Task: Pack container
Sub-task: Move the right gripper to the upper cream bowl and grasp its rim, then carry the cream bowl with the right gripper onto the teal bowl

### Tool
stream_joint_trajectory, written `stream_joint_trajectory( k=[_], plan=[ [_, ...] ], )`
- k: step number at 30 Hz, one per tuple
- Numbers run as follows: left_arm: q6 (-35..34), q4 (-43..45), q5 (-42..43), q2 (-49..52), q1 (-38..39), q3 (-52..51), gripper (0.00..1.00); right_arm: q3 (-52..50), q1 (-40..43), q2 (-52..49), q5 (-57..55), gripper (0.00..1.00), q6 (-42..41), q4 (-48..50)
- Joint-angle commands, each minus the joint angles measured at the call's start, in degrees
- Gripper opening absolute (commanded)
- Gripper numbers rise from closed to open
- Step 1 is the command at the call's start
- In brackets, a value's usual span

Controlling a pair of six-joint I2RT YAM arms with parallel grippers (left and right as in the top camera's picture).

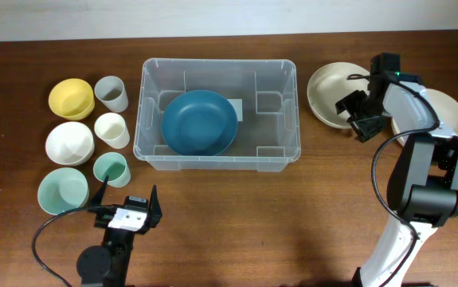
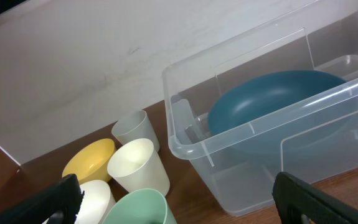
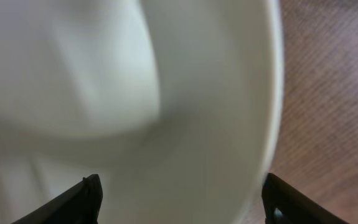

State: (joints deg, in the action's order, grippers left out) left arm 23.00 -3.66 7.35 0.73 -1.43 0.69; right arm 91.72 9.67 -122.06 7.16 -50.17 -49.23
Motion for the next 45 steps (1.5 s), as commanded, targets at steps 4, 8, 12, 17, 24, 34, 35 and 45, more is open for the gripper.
stream_joint_trajectory(
  k=[4, 8, 12, 17, 24, 34, 35, 45],
  plan=[
    [0.70, -0.24, 0.79, -0.22, -0.28, -0.17, 1.00, -3.17, 0.15, -0.17, 0.15, 0.53, -0.26, 3.32],
    [0.70, -0.24, 0.79, -0.22, -0.28, -0.15, 1.00, -3.17, 0.15, -0.17, 0.61, 0.08, -0.28, 4.13],
    [0.68, -0.24, 0.79, -0.22, -0.28, -0.15, 1.00, -3.17, 0.15, -0.17, 0.59, 0.04, -0.26, 5.27],
    [0.68, -0.24, 0.79, -0.22, -0.28, -0.17, 1.00, -1.73, 1.49, 0.13, 1.95, 0.04, 0.37, 6.45],
    [0.68, -0.24, 0.79, -0.22, -0.28, -0.17, 1.00, 3.50, 6.71, 3.85, 10.32, 0.04, 3.93, 8.20],
    [0.70, -0.24, 0.79, -0.22, -0.28, -0.17, 1.00, 16.37, 9.57, 13.14, 32.59, 0.04, 13.11, 2.89],
    [0.70, -0.24, 0.79, -0.22, -0.28, -0.17, 1.00, 16.61, 8.72, 14.10, 33.70, 0.04, 13.84, 2.29],
    [0.68, -0.24, 0.79, -0.22, -0.28, -0.17, 1.00, 16.35, -11.47, 19.65, 32.98, 0.04, 23.17, -3.63]
  ],
)
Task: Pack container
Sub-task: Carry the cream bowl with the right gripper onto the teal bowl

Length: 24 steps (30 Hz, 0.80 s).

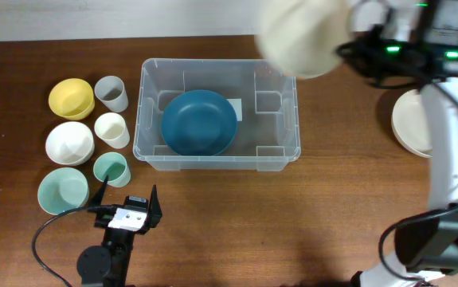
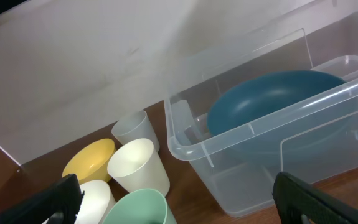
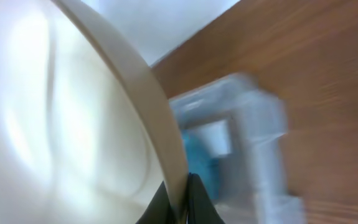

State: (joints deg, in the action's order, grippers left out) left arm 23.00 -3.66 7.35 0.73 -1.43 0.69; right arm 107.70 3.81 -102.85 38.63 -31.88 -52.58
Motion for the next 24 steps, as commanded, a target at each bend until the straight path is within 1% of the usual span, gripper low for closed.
stream_joint_trajectory(
  k=[1, 6, 10, 13, 16, 24],
  plan=[
    [0.70, -0.24, 0.79, -0.22, -0.28, -0.17, 1.00, 0.22, -8.13, 0.07, -0.31, 0.04, 4.85, -0.61],
    [0.68, -0.24, 0.79, -0.22, -0.28, -0.17, 1.00, -0.24, -19.52, -3.63, -11.13, 0.04, 2.93, -0.52],
    [0.70, -0.24, 0.79, -0.22, -0.28, -0.17, 1.00, -0.24, -26.03, -7.02, -15.69, 0.04, 1.36, 0.11],
    [0.70, -0.24, 0.79, -0.22, -0.28, -0.17, 1.00, -0.31, -28.13, -9.42, -18.43, 0.04, -0.26, 0.07],
    [0.70, -0.24, 0.76, -0.22, -0.28, -0.17, 1.00, -0.28, -28.87, -12.15, -18.80, 0.04, -0.39, 0.79],
    [0.70, -0.24, 0.79, -0.22, -0.28, -0.17, 1.00, -0.28, -28.11, -17.66, -19.93, 0.04, -1.62, 1.33]
  ],
)
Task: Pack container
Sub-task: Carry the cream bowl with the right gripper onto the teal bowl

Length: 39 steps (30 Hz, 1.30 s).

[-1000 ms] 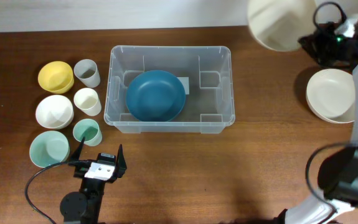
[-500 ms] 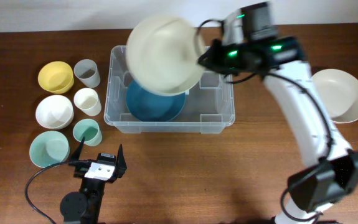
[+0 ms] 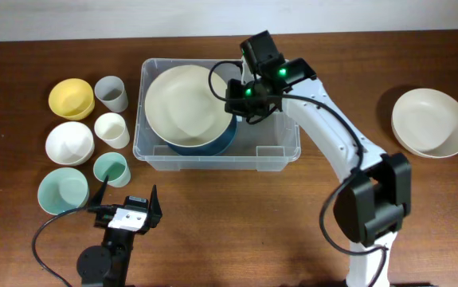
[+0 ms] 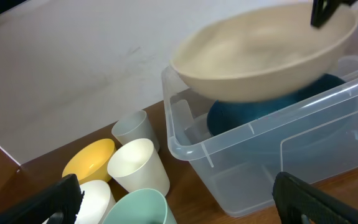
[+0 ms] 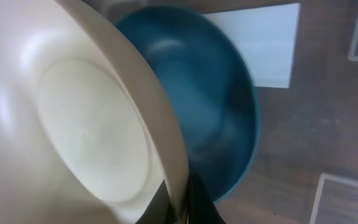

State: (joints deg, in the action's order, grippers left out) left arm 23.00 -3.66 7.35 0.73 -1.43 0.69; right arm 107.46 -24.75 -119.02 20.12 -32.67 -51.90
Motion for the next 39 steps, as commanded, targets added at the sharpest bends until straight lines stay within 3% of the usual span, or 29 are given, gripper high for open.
stream_joint_trajectory(
  k=[1, 39],
  plan=[
    [0.68, -0.24, 0.76, -0.22, -0.28, -0.17, 1.00, -0.04, 0.46, -2.01, -1.36, 0.04, -0.83, 0.79],
    [0.68, -0.24, 0.79, -0.22, -0.28, -0.17, 1.00, -1.46, 0.39, -5.11, -2.78, 0.05, -0.85, 1.75]
  ],
)
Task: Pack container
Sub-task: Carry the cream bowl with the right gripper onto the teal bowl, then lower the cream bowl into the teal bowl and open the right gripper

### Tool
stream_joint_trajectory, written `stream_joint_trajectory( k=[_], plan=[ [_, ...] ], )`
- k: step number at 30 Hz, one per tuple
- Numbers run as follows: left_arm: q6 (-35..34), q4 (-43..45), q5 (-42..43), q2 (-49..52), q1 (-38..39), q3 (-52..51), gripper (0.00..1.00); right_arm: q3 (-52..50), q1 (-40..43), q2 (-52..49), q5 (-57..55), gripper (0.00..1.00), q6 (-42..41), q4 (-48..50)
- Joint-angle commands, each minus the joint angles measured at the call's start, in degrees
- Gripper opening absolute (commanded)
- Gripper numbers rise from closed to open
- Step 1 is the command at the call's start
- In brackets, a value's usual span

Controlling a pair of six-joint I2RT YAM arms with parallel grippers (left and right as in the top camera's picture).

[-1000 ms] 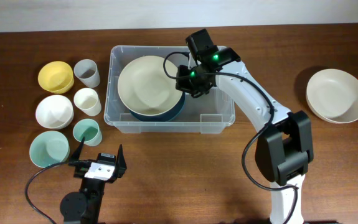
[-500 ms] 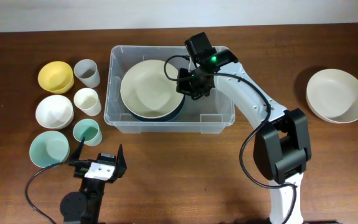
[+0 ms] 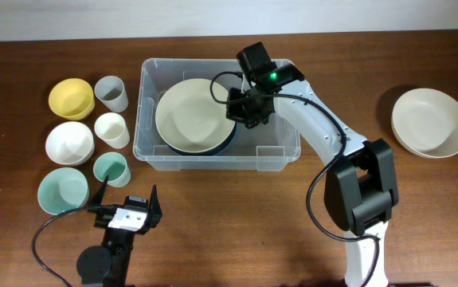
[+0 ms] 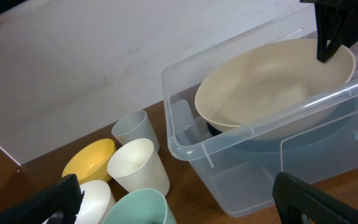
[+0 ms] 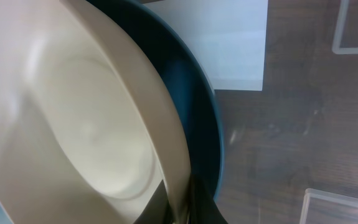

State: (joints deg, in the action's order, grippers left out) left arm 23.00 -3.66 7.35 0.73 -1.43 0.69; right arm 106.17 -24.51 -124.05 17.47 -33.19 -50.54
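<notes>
A clear plastic container [image 3: 280, 147] stands mid-table. Inside it a blue bowl [image 3: 227, 142] lies under a cream bowl [image 3: 190, 118] [image 5: 66, 118] [image 4: 272, 93]. My right gripper [image 3: 240, 108] [image 5: 180, 208] is shut on the cream bowl's right rim, down inside the container, the bowl resting slightly tilted in the blue one. My left gripper [image 3: 127, 209] [image 4: 175, 211] stands open near the table's front left, holding nothing.
Left of the container stand a yellow bowl [image 3: 71, 98], a white bowl [image 3: 68, 143], a mint bowl [image 3: 61, 190], and grey [image 3: 111, 93], cream [image 3: 111, 129] and mint [image 3: 110, 168] cups. Another cream bowl [image 3: 430, 120] lies at the far right.
My right gripper has lowered the cream bowl from above the container's left half down onto the blue bowl. The left arm has not moved.
My right gripper was at a cream bowl at the table's right. Then it held that bowl high near the container's far right corner, then over the blue bowl, and now the bowl sits in the blue one, still gripped.
</notes>
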Motion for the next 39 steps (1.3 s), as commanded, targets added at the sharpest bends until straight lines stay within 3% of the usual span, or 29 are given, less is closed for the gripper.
stream_joint_trajectory(
  k=[1, 17, 26, 35, 37, 39],
  plan=[
    [0.68, -0.24, 0.79, -0.22, -0.28, -0.17, 1.00, -0.17, 0.15, -0.09, 0.00, 0.05, -0.33, 0.37],
    [0.70, -0.24, 0.79, -0.22, -0.28, -0.17, 1.00, -0.17, 0.11, -0.09, 2.23, 0.06, -0.33, 0.24],
    [0.68, -0.24, 0.79, -0.22, -0.28, -0.17, 1.00, -0.17, 0.11, -0.09, 2.40, 0.19, -0.31, 0.20],
    [0.70, -0.24, 0.79, -0.22, -0.28, -0.15, 1.00, -0.17, 0.11, -0.09, 2.40, 0.24, -0.33, 0.20],
    [0.70, -0.24, 0.79, -0.22, -0.28, -0.17, 1.00, -0.17, 0.11, -0.09, 2.38, 0.24, -0.33, 0.20],
    [0.70, -0.24, 0.79, -0.22, -0.28, -0.17, 1.00, -0.17, 0.15, -0.09, 2.38, 0.17, -0.33, 0.26]
  ],
)
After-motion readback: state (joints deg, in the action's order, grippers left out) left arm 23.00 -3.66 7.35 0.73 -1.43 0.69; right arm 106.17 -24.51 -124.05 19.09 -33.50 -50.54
